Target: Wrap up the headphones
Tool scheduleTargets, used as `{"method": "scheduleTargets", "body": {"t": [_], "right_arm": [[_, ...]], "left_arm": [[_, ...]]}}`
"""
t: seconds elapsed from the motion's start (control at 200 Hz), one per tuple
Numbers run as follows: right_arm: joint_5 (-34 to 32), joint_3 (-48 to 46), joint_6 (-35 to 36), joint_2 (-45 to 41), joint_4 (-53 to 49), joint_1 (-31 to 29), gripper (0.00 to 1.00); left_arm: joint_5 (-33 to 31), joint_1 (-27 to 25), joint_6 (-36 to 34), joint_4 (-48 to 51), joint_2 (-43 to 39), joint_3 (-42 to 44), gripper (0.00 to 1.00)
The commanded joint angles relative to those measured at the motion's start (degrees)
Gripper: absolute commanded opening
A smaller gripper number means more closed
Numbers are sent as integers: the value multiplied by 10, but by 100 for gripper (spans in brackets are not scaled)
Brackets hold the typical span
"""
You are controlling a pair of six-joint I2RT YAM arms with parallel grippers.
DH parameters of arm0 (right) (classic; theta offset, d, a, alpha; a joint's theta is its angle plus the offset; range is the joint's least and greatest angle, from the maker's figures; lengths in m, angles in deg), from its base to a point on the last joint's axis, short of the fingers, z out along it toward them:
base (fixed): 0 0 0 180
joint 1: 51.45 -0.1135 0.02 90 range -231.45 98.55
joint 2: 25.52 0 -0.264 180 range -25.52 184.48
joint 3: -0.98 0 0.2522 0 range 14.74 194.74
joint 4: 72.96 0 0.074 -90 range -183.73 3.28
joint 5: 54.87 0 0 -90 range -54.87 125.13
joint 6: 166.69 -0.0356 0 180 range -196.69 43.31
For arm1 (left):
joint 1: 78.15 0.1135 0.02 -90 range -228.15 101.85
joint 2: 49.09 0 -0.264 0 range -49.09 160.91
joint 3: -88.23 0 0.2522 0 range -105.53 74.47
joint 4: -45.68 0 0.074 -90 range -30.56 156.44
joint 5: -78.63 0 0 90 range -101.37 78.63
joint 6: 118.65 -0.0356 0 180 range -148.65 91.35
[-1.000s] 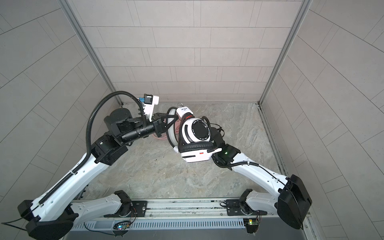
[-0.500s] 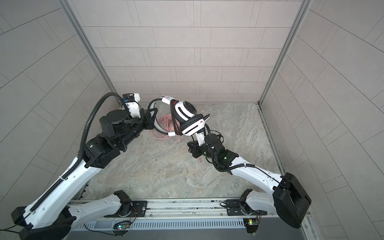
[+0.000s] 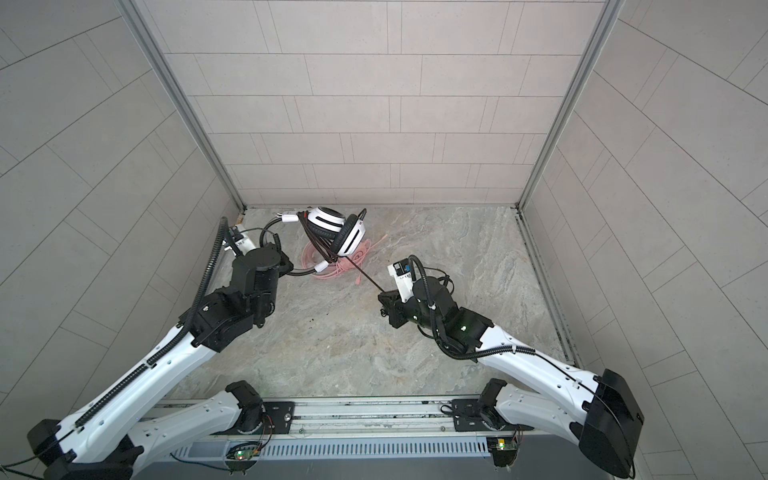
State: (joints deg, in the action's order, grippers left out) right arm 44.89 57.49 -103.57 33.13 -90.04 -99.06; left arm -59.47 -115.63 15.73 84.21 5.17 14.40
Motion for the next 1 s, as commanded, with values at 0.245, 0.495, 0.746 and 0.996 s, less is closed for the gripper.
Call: {"method": "scheduleTargets", "body": {"t": [0.245,0.495,0.746,0.996], "right_arm": [[-62,98,56,34,-128,-76,11],[-72,188,95,87,-165,-110,11],[-91,161,77,100,-118,-111,12],[-76,99,40,103,-40,-91,19]], "left_arm": [[-126,12,78,-29,-24,13,0],[-125,12,68,-9,-9,33,0],[-88,11,43,-23,-21,32,0],[-16,11,-87,-52,-39,-34,0]]}}
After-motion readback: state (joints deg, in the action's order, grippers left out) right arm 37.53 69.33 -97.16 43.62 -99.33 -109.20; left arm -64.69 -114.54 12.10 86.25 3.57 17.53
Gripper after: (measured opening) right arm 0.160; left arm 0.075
